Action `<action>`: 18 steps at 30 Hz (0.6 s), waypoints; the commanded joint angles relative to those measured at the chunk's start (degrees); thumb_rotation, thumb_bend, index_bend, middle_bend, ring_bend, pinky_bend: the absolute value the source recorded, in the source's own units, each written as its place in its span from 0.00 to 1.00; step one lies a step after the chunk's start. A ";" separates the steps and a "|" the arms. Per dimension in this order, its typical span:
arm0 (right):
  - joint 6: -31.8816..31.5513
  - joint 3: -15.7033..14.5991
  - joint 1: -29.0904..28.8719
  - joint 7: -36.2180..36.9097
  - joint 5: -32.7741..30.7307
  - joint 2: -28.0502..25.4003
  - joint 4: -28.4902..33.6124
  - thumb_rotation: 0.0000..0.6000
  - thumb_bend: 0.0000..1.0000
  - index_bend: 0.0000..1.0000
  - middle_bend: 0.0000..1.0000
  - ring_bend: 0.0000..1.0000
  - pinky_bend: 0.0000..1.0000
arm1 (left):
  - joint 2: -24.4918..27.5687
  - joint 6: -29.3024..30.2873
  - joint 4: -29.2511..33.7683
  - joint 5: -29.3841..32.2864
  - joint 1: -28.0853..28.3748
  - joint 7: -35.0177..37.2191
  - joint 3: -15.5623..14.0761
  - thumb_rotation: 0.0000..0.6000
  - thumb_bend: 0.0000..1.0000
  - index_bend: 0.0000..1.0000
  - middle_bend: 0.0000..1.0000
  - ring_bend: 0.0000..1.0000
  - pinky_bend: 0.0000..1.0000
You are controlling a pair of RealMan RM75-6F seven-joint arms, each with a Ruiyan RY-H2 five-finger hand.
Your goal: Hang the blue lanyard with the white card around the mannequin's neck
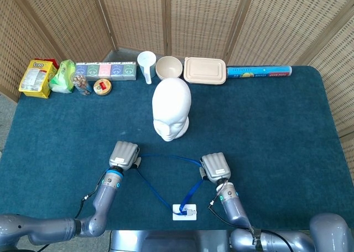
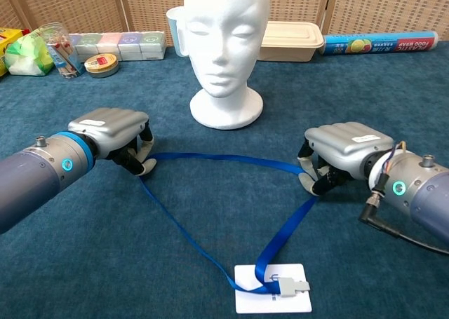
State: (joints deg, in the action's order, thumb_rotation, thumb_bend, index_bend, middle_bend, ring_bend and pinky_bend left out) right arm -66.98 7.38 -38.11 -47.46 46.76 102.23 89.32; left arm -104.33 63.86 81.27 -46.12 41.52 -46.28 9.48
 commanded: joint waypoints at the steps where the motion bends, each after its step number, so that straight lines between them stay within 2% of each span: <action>1: 0.06 -0.03 -0.03 0.00 -0.05 -0.01 -0.01 0.85 0.58 0.66 1.00 1.00 1.00 | 0.39 -0.20 0.38 0.36 0.18 -0.37 -0.01 0.82 0.43 0.76 1.00 1.00 1.00; 4: 0.14 -0.02 -0.06 0.15 -0.06 -0.02 0.02 0.85 0.58 0.67 1.00 1.00 1.00 | 0.73 -0.31 0.85 0.39 0.25 -0.11 0.13 0.83 0.43 0.76 1.00 1.00 1.00; 18: 0.03 -0.06 0.00 0.49 -0.33 -0.32 0.43 0.85 0.58 0.67 1.00 1.00 1.00 | 2.94 0.79 3.24 -0.78 0.08 0.98 -0.02 0.83 0.27 0.76 1.00 1.00 1.00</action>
State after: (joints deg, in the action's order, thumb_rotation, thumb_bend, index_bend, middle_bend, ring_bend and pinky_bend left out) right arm -66.98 7.29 -38.10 -47.05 46.43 101.92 89.69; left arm -101.52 64.55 84.45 -46.78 41.58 -45.20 9.54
